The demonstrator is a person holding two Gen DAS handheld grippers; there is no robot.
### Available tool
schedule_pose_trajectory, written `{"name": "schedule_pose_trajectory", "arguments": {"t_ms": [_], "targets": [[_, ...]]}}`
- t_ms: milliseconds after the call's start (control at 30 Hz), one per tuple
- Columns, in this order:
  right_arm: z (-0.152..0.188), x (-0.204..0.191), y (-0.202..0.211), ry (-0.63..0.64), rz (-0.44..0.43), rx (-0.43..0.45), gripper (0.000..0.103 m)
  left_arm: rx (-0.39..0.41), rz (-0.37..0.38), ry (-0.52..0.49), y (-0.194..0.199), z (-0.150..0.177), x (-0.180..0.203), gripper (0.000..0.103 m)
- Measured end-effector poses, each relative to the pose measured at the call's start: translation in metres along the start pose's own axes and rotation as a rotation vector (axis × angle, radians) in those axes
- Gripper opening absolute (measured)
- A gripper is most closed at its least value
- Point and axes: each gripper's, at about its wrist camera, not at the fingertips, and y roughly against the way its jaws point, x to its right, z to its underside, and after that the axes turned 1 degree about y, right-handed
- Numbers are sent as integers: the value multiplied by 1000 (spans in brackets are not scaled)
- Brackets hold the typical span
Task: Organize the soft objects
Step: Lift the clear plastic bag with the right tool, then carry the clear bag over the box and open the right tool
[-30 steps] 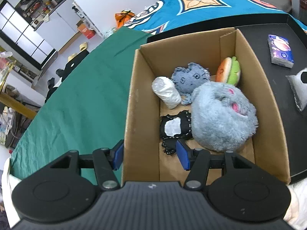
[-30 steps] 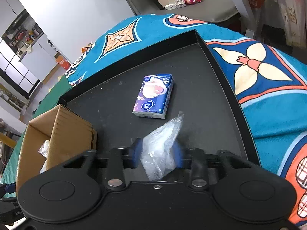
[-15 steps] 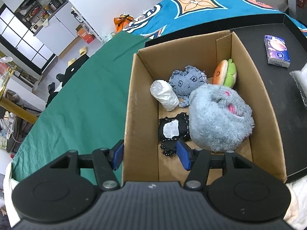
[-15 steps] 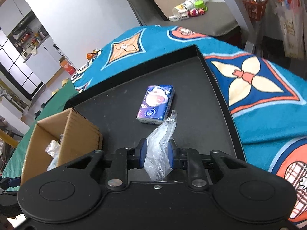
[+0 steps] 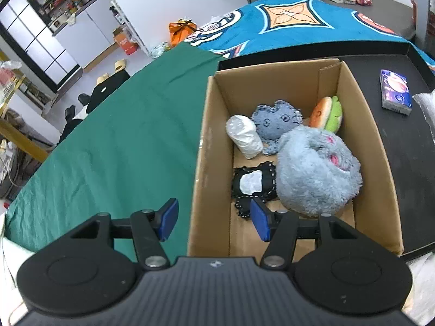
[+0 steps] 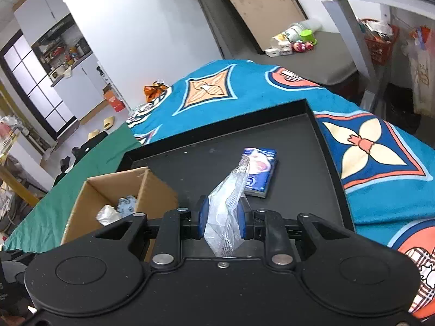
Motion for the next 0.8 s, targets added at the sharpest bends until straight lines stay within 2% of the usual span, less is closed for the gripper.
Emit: {"name": "schedule_pose_trajectory", "arguments": {"t_ms": [333,633,800], "targets": [[0,-34,12,55,-44,9,23,-63,101,67,-1,1,-22,55],[2,-67,16,95,-93,-4,23,-61,140,161,-8,5,-42,51],[2,-83,17,118,-112,-7,23,-71,149,156,-12,6,-41,47]]}}
